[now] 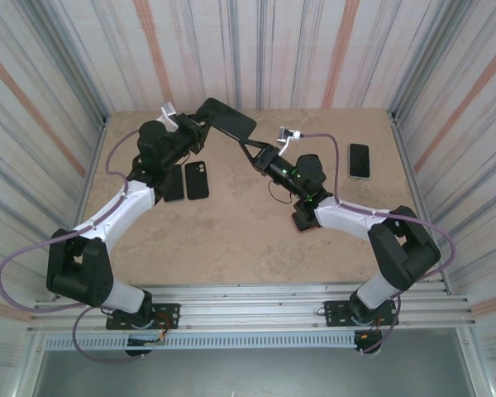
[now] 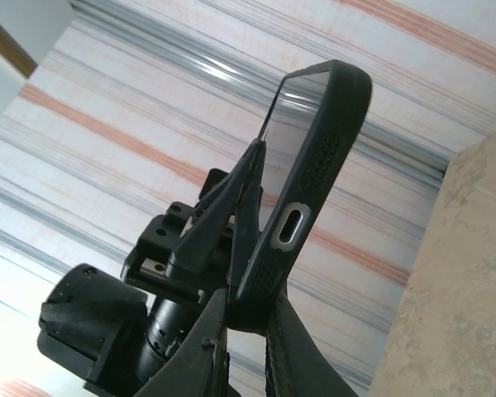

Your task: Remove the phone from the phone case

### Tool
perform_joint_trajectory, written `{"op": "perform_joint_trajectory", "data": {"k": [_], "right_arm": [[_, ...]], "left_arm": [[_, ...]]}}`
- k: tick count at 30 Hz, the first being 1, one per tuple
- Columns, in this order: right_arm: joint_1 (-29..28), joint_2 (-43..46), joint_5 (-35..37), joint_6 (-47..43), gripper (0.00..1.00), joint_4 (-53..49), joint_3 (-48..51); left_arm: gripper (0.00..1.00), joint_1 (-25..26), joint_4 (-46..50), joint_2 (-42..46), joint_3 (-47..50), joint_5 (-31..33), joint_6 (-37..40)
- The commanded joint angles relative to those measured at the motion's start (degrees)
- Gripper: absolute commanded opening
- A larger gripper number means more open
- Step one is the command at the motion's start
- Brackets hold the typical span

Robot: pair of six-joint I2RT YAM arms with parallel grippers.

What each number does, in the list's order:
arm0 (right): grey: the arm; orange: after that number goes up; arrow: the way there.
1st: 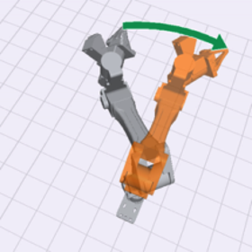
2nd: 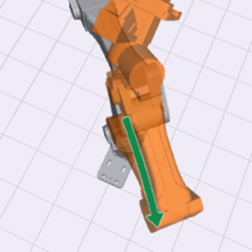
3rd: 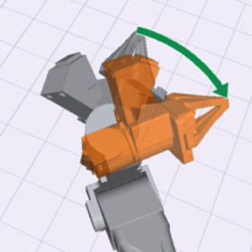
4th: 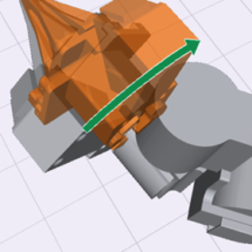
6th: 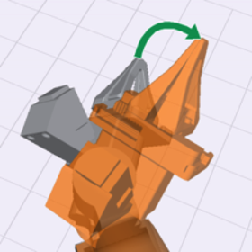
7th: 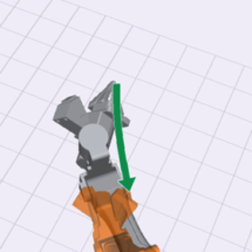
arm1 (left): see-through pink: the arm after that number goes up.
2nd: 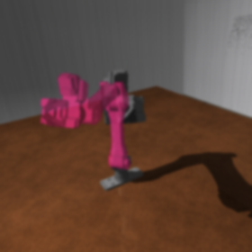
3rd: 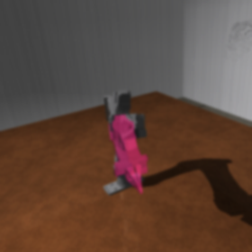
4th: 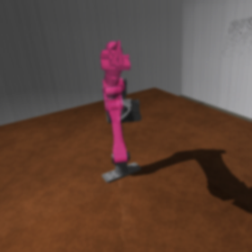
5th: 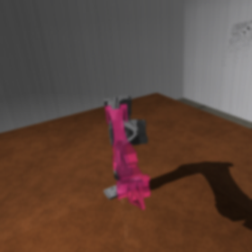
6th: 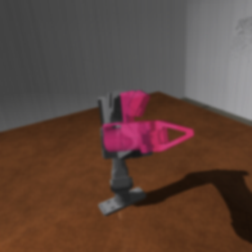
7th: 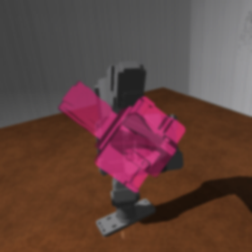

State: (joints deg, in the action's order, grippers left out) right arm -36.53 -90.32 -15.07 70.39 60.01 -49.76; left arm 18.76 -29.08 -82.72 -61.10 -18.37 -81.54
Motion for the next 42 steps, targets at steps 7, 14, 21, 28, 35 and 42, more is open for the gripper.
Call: {"op": "perform_joint_trajectory", "data": {"k": [7, 14, 21, 28, 35, 42], "right_arm": [[1.8, 0.9, -2.7, -13.7, 0.05, -10.1, 0.8], [3.2, -0.1, -2.8, -15.3, 0.04, -9.0, 1.8], [4.6, -0.6, -3.9, -17.8, 0.04, -10.8, 0.8], [5.9, 0.0, -6.5, -16.6, 0.06, -10.3, -1.9], [9.6, 3.9, -14.4, -21.4, 0.32, -17.3, -2.5], [12.4, 7.3, -32.6, -46.8, 0.54, -45.8, -12.6]], "left_arm": [[0.00, 0.5, -10.2, 1.5, -2.3, -0.8, -12.8], [0.00, 1.0, -13.1, 1.6, -3.7, -1.5, -18.4], [0.00, 2.0, -15.0, 0.9, -4.8, -2.0, -20.6], [0.00, 1.6, -12.0, 0.9, -4.8, -5.5, -14.5], [0.00, -0.9, -8.3, 0.2, -7.0, -13.3, 1.6], [0.00, -3.4, 9.3, -0.9, -18.5, -36.8, 36.7]]}}
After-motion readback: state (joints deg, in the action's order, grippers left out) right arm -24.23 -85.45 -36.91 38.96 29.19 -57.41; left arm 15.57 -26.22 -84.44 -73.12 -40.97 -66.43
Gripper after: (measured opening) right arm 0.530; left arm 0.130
